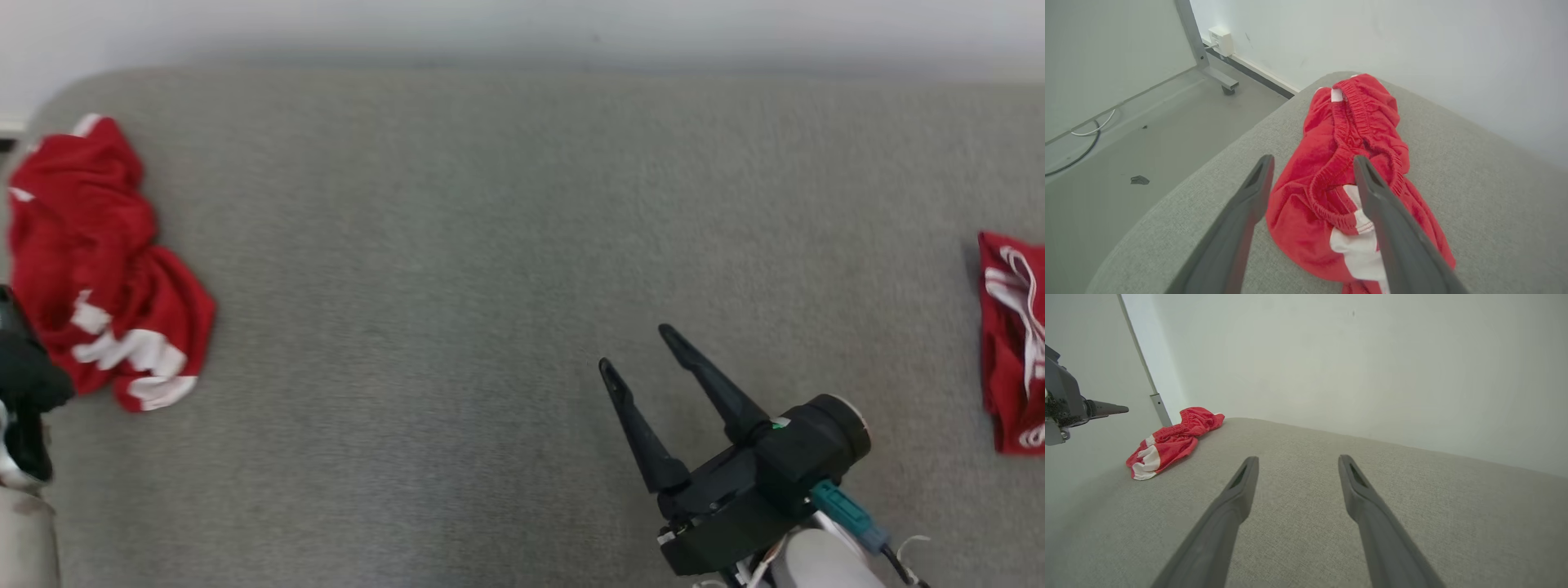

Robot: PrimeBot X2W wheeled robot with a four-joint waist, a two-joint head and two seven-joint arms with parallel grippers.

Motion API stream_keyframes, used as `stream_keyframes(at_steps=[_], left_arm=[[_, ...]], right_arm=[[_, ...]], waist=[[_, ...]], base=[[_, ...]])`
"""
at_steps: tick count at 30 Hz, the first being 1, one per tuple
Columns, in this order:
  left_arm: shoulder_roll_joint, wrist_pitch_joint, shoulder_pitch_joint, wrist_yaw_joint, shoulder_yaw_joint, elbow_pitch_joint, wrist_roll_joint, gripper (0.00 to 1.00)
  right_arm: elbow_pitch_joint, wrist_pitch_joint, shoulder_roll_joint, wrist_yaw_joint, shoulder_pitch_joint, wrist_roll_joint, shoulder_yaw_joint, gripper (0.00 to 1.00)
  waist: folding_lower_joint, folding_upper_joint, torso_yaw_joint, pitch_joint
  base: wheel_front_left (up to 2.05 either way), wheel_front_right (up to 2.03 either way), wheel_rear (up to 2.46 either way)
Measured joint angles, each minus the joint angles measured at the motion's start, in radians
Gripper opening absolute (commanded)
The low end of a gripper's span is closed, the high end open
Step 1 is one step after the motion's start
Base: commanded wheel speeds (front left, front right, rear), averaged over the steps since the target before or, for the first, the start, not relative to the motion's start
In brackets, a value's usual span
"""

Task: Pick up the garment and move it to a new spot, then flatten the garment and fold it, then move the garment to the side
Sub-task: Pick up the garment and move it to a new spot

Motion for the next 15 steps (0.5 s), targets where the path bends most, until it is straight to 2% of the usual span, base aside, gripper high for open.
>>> stream_keyframes(at_steps=[7,13,14,15], left_arm=[[0.038,0.161,-0.088,0.007,0.019,0.104,-0.047,1.0],[0.082,0.282,-0.112,0.039,0.029,0.161,-0.061,1.0],[0.085,0.291,-0.111,0.047,0.038,0.165,-0.068,0.41],[0.089,0.294,-0.11,0.049,0.049,0.166,-0.079,0.0]], right_arm=[[-0.056,0.009,-0.021,0.0,0.007,-0.004,-0.029,1.0],[-0.066,0.008,-0.021,0.0,0.007,-0.005,-0.028,1.0],[-0.066,0.005,-0.021,0.0,0.009,-0.006,-0.029,1.0],[-0.065,0.003,-0.021,0.0,0.01,-0.006,-0.031,1.0]], waist=[[0.0001,0.0001,-0.072,0.133],[-0.0004,-0.0003,-0.133,0.203],[-0.0006,-0.0003,-0.144,0.209],[-0.0006,-0.0004,-0.153,0.213]], base=[[0.0,0.0,0.0],[0.0,0.0,0.0],[0.0,0.0,0.0],[0.0,0.0,0.0]])
